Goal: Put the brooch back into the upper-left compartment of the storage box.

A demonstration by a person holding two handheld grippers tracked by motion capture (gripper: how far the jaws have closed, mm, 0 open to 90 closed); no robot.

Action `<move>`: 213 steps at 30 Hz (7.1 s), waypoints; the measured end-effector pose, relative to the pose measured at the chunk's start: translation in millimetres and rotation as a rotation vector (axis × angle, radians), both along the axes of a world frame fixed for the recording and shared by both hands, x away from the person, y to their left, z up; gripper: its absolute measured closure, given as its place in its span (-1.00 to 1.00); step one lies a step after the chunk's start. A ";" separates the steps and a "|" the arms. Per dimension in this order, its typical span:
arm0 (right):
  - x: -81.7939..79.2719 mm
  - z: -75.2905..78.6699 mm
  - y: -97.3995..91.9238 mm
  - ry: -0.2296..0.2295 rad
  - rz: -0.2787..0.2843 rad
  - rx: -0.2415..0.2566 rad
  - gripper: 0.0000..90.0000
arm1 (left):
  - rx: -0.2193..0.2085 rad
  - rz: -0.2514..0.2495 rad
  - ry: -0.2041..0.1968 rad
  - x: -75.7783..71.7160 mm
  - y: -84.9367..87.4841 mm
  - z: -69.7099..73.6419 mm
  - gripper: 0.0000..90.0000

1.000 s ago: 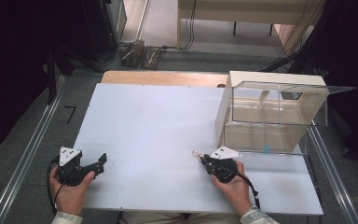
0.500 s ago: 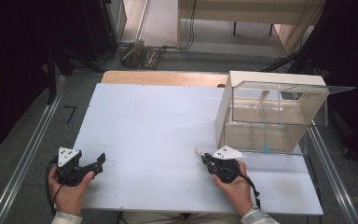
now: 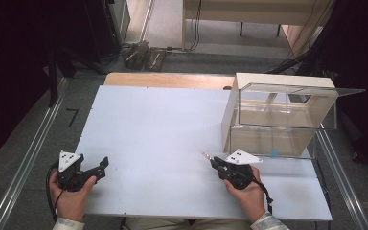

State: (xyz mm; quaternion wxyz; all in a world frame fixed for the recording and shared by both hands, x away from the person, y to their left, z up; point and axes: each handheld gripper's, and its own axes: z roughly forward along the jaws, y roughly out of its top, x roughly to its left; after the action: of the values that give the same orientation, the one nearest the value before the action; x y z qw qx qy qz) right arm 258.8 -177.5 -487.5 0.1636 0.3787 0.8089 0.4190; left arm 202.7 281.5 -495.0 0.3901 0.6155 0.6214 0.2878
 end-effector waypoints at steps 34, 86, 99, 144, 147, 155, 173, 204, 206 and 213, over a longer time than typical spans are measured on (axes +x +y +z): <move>-19.0 31.0 -22.7 -0.067 -0.004 0.096 0.72 | 0.004 -0.003 0.005 0.2 -0.7 -0.3 -0.78; -29.3 72.5 -50.5 -0.215 -0.076 0.170 0.72 | 0.003 0.000 0.003 0.3 -0.9 0.0 -0.78; -31.2 83.4 -57.8 -0.250 -0.090 0.192 0.72 | 0.003 0.001 0.005 0.5 -0.8 -0.1 -0.78; -25.1 110.3 -67.3 -0.327 -0.129 0.232 0.72 | 0.007 0.001 0.007 0.8 -1.9 -0.5 -0.78; -23.2 112.8 -68.8 -0.333 -0.132 0.235 0.72 | 0.005 0.000 0.007 1.0 -1.7 -0.7 -0.78; -20.6 116.4 -70.2 -0.345 -0.140 0.237 0.72 | 0.007 0.001 0.005 1.0 -2.3 -0.6 -0.78; -7.6 122.5 -76.0 -0.359 -0.184 0.242 0.72 | 0.007 -0.003 0.006 1.3 -2.5 -0.8 -0.78; 31.2 127.1 -86.2 -0.366 -0.266 0.250 0.72 | 0.002 -0.003 0.008 1.3 -2.1 -0.9 -0.78; 33.1 126.9 -86.6 -0.362 -0.273 0.250 0.72 | 0.003 -0.004 0.008 1.2 -2.3 -0.8 -0.78; 39.5 123.5 -87.3 -0.336 -0.279 0.249 0.62 | 0.002 -0.005 0.009 1.2 -2.4 -0.9 -0.78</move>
State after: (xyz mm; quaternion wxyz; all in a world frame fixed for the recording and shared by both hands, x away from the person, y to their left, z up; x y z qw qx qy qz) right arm 298.4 -264.8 -364.0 0.3041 0.4291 0.6522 0.5458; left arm 204.0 279.1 -496.0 0.3875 0.6187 0.6212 0.2849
